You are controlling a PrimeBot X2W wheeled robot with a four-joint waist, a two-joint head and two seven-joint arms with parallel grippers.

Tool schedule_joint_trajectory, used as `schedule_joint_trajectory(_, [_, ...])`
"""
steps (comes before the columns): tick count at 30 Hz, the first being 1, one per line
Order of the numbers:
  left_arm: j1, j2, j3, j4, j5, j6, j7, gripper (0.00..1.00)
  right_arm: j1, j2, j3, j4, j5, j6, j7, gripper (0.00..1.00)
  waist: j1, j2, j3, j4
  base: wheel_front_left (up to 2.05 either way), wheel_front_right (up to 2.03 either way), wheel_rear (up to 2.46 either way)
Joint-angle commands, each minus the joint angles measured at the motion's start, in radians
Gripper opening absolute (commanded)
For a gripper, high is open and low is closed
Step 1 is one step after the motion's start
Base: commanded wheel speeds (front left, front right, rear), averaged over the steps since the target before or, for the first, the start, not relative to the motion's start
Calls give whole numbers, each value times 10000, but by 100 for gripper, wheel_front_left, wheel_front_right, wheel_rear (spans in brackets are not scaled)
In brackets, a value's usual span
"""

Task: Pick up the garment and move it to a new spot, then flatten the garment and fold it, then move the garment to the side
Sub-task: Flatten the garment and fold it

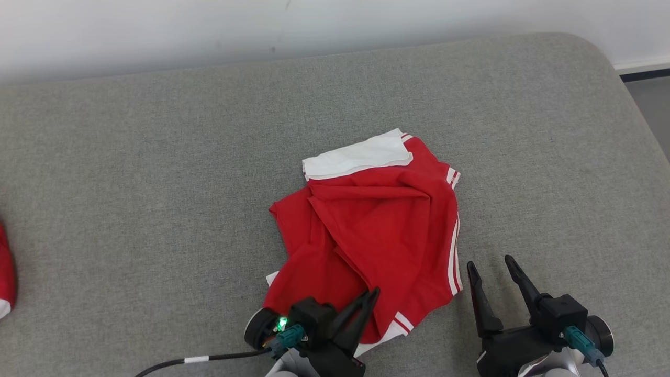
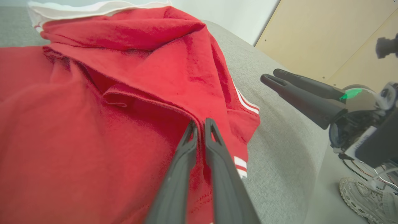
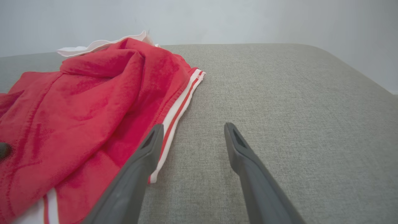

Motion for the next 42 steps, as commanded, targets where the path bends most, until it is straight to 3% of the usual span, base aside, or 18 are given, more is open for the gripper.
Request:
schedule_joint_trajectory(1, [-143, 20, 117, -105, 186, 12, -34, 0, -95, -5, 9, 38, 50, -22, -5, 100, 0, -1, -6, 2, 0, 0, 0])
schedule_joint_trajectory(7, [-443, 28, 1571, -1230, 1149, 141, -34, 0, -56, 70, -148, 59, 105, -22, -4, 100, 0, -1, -76, 163, 0, 0, 0])
schedule_joint_trajectory(13, [-1046, 629, 2870, -1526, 1983, 99, -34, 0, -18, 144, -145, 84, 104, -22, -5, 100, 0, -1, -185, 332, 0, 0, 0])
schedule_joint_trajectory(23, [-2592, 2374, 4248, 121, 2511, 3, -34, 0, -200, 119, 22, 26, 194, -22, -4, 100, 0, -1, 118, 246, 0, 0, 0])
schedule_joint_trajectory(31, [-3247, 3026, 4811, 1707, 2317, 43, -34, 0, -331, 52, 28, -51, 236, -22, -5, 100, 0, -1, 451, 107, 0, 0, 0])
schedule_joint_trajectory(34, [-3244, 3051, 5194, 2007, 2307, 403, -34, 8, -336, 73, -12, -63, 207, -22, -4, 100, 0, -1, 519, 125, 0, 0, 0])
schedule_joint_trajectory(35, [-3165, 3152, 5334, 2124, 2314, 555, -34, 0, -352, 94, -13, -59, 190, -22, -5, 100, 0, -1, 539, 136, 0, 0, 0])
schedule_joint_trajectory(39, [-2943, 3246, 5864, 2051, 2484, 1201, -34, 0, -447, 103, -12, -43, 146, -22, -5, 100, 0, -1, 589, 218, 0, 0, 0])
schedule_joint_trajectory(41, [-2849, 3110, 5934, 1978, 2588, 1284, -34, 0, -459, 78, -13, -25, 147, -22, -5, 100, 0, -1, 583, 285, 0, 0, 0])
schedule_joint_trajectory(42, [-2779, 3074, 5967, 1926, 2623, 1299, -34, 5, -456, 74, 2, -10, 141, -22, -4, 100, 0, -1, 575, 325, 0, 0, 0])
